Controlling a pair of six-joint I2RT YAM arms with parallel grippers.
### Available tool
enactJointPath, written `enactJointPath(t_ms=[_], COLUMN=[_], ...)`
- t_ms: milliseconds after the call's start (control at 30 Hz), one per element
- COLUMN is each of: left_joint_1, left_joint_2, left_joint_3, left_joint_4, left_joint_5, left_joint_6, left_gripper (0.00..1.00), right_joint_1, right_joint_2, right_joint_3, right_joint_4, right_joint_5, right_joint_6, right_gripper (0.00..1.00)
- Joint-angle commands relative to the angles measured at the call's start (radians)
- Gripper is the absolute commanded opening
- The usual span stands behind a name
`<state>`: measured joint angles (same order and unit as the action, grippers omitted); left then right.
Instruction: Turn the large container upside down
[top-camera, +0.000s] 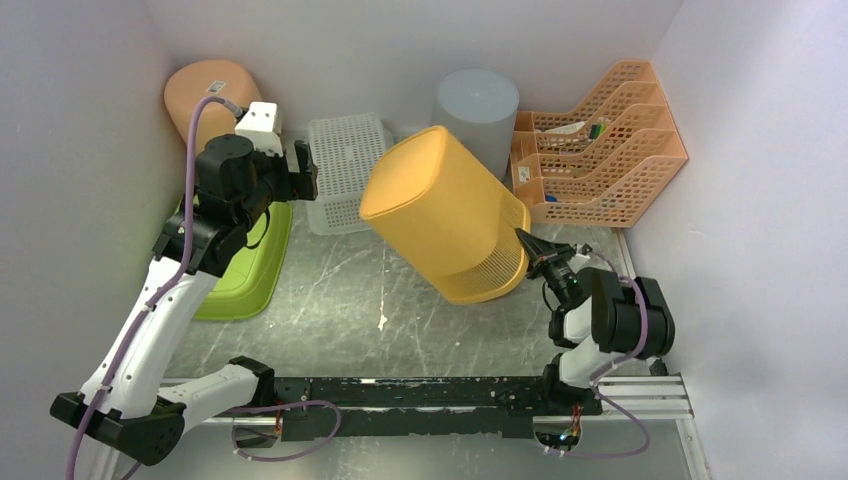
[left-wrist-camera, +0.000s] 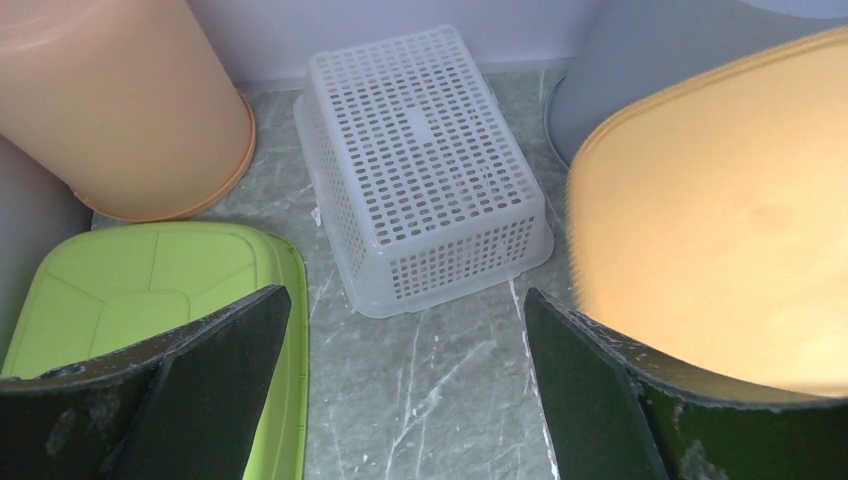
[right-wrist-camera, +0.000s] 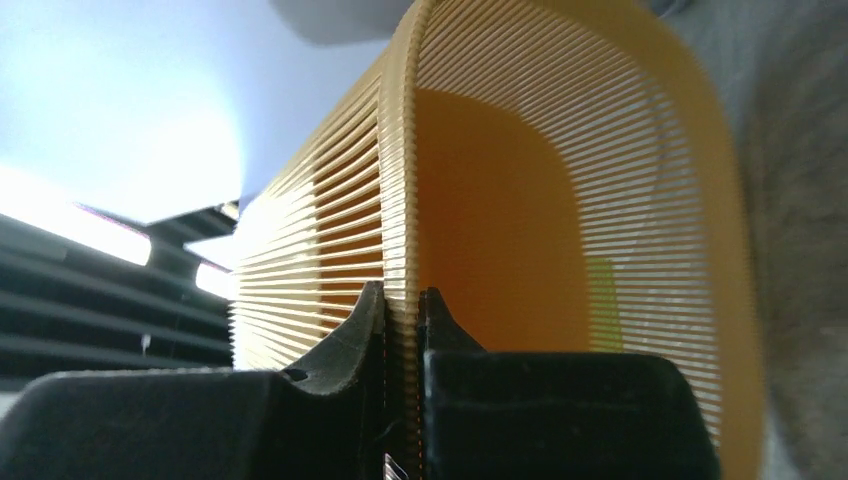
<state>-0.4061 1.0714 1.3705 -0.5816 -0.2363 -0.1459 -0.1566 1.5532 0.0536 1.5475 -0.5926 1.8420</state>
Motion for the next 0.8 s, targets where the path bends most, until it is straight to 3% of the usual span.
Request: enactJointPath(t_ms=[0,200,433,767], left_joint_1=[-0.010,-0.010,-0.011,-0.011], left_joint_2=[-0.010,0.002,0.018,0.011], left_joint_3=[-0.022,-0.046,-0.060,-0.097], left_joint_4=[0.004,0.029,0.049,0.053], left_joint_5=[-0.011,-0.003,0.012,-0.001], left_joint_6=[0.012,0.010,0.003,0.007], left_gripper=[1.00,1.00,0.99,1.00], right_joint_1=[-0.094,-0.204,-0.223,-0.252], right_joint_2=[0.210,0.305,0.305,0.433], right_joint_3=[-0.135,-0.109,-0.095,-0.043], right_joint_4=[0.273,0.273,0.270,0.269], right_joint_5=[-0.163,-0.264,-0.282,-0.259], right_joint_6=[-0.197,-0.253,-0.279,-0.313], right_gripper=[0.08,0.22,0.37,0.40])
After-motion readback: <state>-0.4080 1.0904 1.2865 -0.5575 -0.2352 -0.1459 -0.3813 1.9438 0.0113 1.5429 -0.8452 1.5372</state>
